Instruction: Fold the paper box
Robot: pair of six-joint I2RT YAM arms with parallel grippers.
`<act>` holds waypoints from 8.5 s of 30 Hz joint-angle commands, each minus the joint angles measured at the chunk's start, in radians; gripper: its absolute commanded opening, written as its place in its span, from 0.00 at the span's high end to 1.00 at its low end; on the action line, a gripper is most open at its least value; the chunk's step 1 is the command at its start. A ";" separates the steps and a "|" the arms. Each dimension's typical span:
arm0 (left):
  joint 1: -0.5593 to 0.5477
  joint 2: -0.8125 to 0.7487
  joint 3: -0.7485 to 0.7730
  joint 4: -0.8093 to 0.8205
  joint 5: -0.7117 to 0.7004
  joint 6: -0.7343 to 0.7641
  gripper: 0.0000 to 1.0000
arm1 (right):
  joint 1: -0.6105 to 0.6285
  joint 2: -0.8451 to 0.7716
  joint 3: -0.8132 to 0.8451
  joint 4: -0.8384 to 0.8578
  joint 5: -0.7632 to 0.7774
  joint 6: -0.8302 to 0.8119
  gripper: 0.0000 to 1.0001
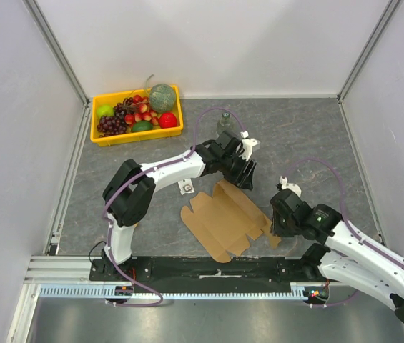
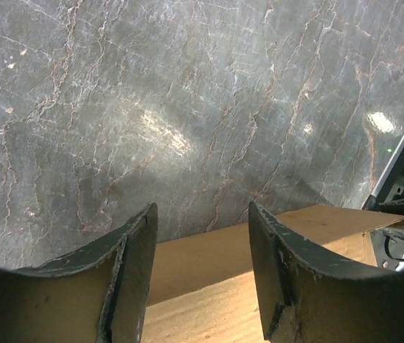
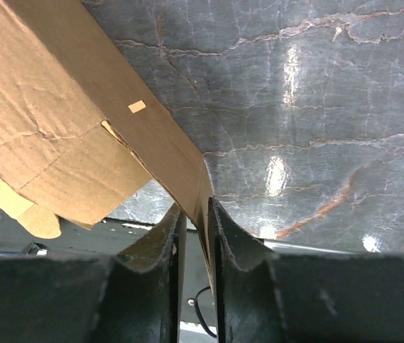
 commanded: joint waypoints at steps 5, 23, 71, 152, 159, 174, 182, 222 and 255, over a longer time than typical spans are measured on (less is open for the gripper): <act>0.003 -0.036 -0.014 -0.054 -0.046 0.081 0.41 | 0.000 0.040 0.019 0.105 0.073 0.007 0.82; 0.131 -0.156 -0.017 -0.161 -0.217 0.061 0.43 | -0.003 0.396 0.245 0.330 0.383 -0.209 0.87; 0.182 -0.734 -0.557 0.034 -0.372 -0.078 0.54 | -0.179 0.749 0.374 0.864 0.105 -0.723 0.56; 0.133 -0.679 -0.667 0.069 -0.341 -0.132 0.86 | -0.383 0.824 0.064 1.128 -0.344 -0.375 1.00; 0.131 -0.676 -0.675 0.069 -0.342 -0.135 0.87 | -0.394 0.815 0.029 1.208 -0.415 -0.355 1.00; 0.130 -0.680 -0.692 0.069 -0.349 -0.143 0.88 | -0.394 0.862 0.006 1.370 -0.616 -0.325 0.99; 0.130 -0.685 -0.693 0.069 -0.350 -0.144 0.88 | -0.394 0.919 -0.004 1.453 -0.657 -0.276 0.99; 0.130 -0.683 -0.698 0.071 -0.344 -0.150 0.89 | -0.394 0.972 -0.002 1.650 -0.781 -0.113 0.99; 0.131 -0.762 -0.687 0.041 -0.399 -0.172 0.89 | -0.379 1.100 0.015 1.568 -0.695 -0.162 1.00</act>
